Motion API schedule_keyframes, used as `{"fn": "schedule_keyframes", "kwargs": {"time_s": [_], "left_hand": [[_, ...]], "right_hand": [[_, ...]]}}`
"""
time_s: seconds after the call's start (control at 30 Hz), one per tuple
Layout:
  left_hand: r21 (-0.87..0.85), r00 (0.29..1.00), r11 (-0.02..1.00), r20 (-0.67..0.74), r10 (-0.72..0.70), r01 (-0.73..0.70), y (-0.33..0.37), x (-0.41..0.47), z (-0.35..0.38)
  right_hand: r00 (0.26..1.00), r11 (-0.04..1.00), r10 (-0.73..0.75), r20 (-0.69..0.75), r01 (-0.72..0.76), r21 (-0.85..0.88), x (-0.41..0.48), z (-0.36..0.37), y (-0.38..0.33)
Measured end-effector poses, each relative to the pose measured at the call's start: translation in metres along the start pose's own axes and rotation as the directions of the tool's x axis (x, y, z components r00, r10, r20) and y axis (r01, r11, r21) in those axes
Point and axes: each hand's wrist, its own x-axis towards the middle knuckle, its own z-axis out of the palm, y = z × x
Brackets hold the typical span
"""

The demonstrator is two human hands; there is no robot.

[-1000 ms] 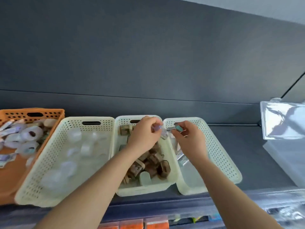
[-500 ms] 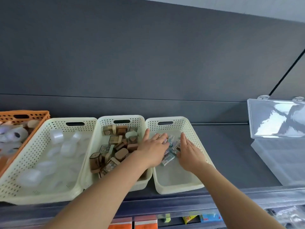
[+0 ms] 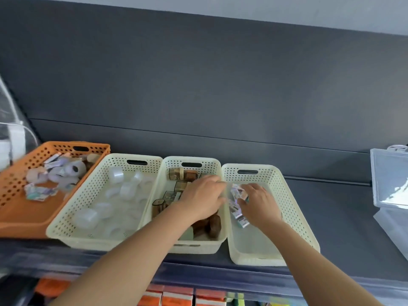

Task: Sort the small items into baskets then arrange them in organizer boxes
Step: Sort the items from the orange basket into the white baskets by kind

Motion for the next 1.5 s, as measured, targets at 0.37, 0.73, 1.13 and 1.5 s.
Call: {"fn": "schedule_keyframes", "kwargs": {"time_s": [0.37,0.73,1.13,1.5], "left_hand": [[0.127,0.919,0.927,-0.231,-0.319,0.354,-0.136,-0.104,-0.056],[0.191,0.797,0.783,0.006,-0.604,0.592,-0.304,-0.191,-0.073],[0.238,0.843,0.852,0.17,-0.51,0.467,-0.404,-0.209,-0.036],[0.117,0.756,0.81,0.305,-0.58,0.574,-0.393,-0.212,-0.045]], "right_hand": [[0.943,0.933,-0.325,-0.068,0.332,0.142,0.024,0.009,-0.157],[0.815,0.809,-0.578,0.044,0.565,0.16,0.041,0.067,-0.348],[0.748,0.788,-0.57,0.339,0.615,-0.033,0.075,0.137,-0.457],[0.743,0.593,-0.558,0.37,0.669,-0.449,0.09,0.16,-0.481]]}}
